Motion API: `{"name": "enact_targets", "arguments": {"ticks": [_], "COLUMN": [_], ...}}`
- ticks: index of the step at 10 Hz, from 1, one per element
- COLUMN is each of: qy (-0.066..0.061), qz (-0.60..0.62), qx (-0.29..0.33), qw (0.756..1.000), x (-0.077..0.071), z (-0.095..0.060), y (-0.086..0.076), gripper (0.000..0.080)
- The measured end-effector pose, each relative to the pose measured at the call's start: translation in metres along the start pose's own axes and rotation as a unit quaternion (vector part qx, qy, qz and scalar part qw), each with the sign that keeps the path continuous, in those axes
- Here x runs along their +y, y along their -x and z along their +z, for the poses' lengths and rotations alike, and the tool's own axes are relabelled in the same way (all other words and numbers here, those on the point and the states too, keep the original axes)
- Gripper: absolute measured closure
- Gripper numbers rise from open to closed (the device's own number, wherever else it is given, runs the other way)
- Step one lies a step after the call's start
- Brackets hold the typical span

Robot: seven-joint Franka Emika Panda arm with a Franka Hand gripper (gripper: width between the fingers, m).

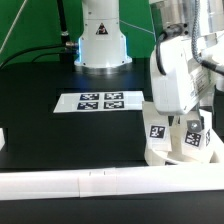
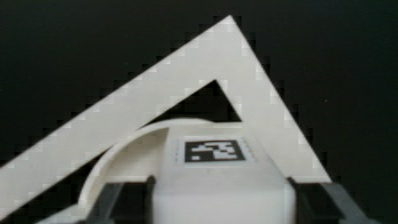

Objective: Assemble stool

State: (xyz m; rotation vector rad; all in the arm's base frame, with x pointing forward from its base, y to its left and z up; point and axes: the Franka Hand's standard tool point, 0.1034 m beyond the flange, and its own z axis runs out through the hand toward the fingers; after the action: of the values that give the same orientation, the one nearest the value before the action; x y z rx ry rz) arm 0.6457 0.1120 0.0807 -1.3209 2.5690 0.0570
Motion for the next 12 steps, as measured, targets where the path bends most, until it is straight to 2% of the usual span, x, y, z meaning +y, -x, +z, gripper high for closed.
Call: {"name": "enact_targets", "arguments": {"ticks": [1,3,4,5,6,7,9,11,12], "qy": [-0.010,-0.013,-0.013,-0.013,-0.009,0.016,0.028,0.063,0.057], "qz": [0.009,-0.016,-0.017,-0.019,-0.045,-0.082,-0.211,-0.353,-0.372], "qx": [-0.007,-0.003,-0.002,-0.002,-0.001,-0.002,-0.012,-0.006,-0.005], "qw": [1.000,1.000,1.000,1.000,0.999,0.997,0.977,0.934,0.926], "x": [0.002,0.003,0.003,0.003,0.004,0.009,0.006,0.013,0.010], "z": [-0.001,-0.001,0.000,0.000,-0.001,-0.005,-0.018,-0.022,-0.022], "y": [0.000,0.001,0.001,0.001,0.001,0.001,0.001,0.002,0.002], "gripper": [0.0462,0.0462,0.0406,0.0220,0.0220,0.0165,0.0152,0.0151,0.0151]}}
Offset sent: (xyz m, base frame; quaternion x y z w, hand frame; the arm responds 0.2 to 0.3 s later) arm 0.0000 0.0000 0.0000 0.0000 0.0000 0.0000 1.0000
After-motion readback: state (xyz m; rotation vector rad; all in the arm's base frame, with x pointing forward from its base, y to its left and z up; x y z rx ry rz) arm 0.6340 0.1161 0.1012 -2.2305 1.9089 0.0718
